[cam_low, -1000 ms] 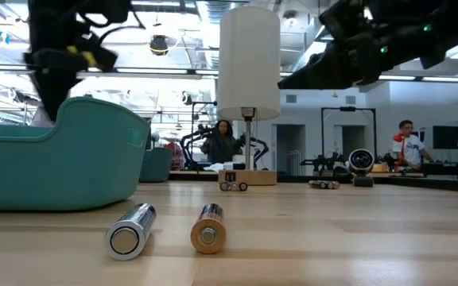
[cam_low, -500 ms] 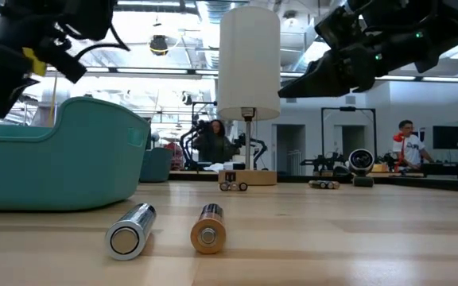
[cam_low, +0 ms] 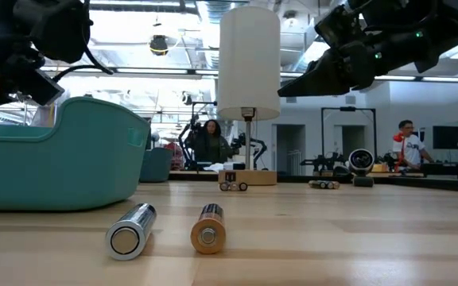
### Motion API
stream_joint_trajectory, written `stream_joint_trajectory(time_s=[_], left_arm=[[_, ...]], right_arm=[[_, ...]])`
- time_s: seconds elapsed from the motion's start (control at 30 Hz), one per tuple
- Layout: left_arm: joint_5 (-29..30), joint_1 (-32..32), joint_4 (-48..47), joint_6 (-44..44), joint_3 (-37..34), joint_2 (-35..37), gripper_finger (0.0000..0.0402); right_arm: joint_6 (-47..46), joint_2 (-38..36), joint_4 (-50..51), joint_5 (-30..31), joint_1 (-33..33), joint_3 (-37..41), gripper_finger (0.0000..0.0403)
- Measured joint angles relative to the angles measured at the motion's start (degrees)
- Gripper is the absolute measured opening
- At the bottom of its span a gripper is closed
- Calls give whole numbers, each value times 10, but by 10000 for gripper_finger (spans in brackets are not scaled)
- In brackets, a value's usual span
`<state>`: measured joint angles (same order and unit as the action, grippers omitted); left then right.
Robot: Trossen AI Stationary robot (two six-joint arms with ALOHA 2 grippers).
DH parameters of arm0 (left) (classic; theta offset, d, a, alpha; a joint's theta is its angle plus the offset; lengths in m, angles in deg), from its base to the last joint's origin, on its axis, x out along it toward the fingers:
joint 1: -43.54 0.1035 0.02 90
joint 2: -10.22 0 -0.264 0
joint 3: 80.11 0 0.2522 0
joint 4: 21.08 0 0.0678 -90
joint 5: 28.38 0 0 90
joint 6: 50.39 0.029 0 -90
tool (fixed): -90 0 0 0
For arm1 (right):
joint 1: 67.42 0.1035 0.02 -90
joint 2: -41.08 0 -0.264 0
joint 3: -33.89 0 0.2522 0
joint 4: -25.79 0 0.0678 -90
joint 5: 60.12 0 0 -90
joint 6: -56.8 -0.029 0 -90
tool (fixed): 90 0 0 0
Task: Sort batteries
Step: Put the silver battery into the green bin
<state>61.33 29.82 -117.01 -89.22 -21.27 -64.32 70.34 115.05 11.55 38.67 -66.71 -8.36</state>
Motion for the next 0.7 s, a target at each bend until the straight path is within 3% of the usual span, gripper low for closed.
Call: stream_joint_trajectory(time_s=[0.27,0.47,0.7], left_arm=[[5,4,1,36,0,0,178],[6,25,7,15,4,0,178],[3,25,71,3,7,-5,178]], right_arm=[[-2,0,-9,0,0,0,186],[-6,0,-11,0,0,0,186],[-6,0,-11,0,0,0,186]])
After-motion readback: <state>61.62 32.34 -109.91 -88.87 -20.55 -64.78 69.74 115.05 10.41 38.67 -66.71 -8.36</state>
